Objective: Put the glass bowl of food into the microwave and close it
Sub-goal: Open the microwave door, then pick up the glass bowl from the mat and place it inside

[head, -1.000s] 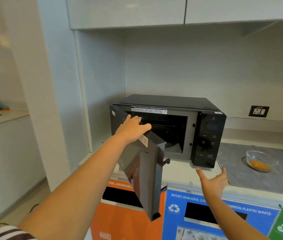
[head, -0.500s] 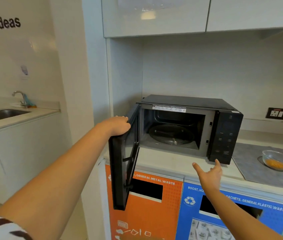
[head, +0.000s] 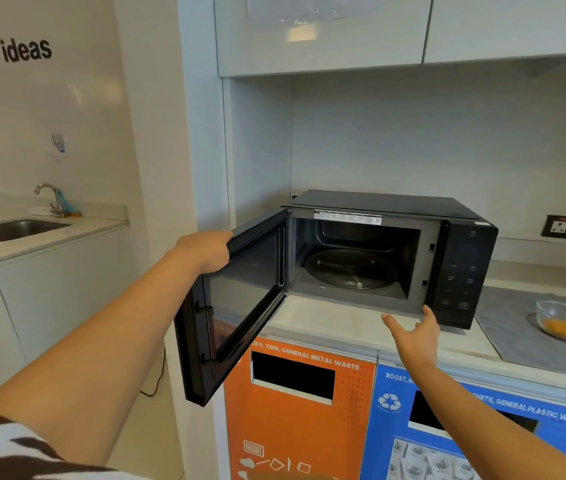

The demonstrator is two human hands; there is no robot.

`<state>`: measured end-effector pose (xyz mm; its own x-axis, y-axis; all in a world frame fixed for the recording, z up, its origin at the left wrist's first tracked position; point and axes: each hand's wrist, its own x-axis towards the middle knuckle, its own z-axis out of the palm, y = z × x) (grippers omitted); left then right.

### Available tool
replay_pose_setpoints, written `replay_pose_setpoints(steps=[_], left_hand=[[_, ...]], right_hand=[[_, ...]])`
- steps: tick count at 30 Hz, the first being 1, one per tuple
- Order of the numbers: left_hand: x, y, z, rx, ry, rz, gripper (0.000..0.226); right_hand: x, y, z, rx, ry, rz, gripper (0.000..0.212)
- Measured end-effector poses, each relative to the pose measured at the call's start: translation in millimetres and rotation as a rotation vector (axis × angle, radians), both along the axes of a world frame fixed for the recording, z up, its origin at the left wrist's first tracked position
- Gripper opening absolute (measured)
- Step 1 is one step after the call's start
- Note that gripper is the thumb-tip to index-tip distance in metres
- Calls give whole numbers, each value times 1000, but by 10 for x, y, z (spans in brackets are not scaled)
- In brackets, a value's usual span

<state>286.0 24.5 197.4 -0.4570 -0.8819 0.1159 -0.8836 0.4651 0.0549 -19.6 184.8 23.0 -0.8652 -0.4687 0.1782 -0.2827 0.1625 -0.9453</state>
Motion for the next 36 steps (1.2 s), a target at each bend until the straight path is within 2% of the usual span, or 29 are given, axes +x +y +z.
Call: replay_pose_setpoints(steps=[13, 16, 19, 22, 25, 29, 36], left_hand=[[-19, -46, -76, -114, -18, -21, 45], [-37, 8, -68, -158, -101, -5, 50], [-95, 110, -83, -309, -210, 8, 54], [-311, 275, -127, -477, 18, -101, 46], [-637, 479, -232, -551, 248, -235, 36], [-1119, 667, -635, -391, 431, -350, 34], [-2048, 917, -1330, -108, 315, -378, 39]], right_hand=[[22, -27, 54, -2, -4, 39, 86], [23, 18, 54, -10, -8, 49, 85], [10, 86, 48, -12, -17, 54, 82], [-12, 170, 50, -15, -9, 57, 73], [-63, 256, 64, 4, 8, 70, 56], [-210, 372, 105, 5, 37, 58, 36], [-658, 579, 124, 18, 42, 43, 29]])
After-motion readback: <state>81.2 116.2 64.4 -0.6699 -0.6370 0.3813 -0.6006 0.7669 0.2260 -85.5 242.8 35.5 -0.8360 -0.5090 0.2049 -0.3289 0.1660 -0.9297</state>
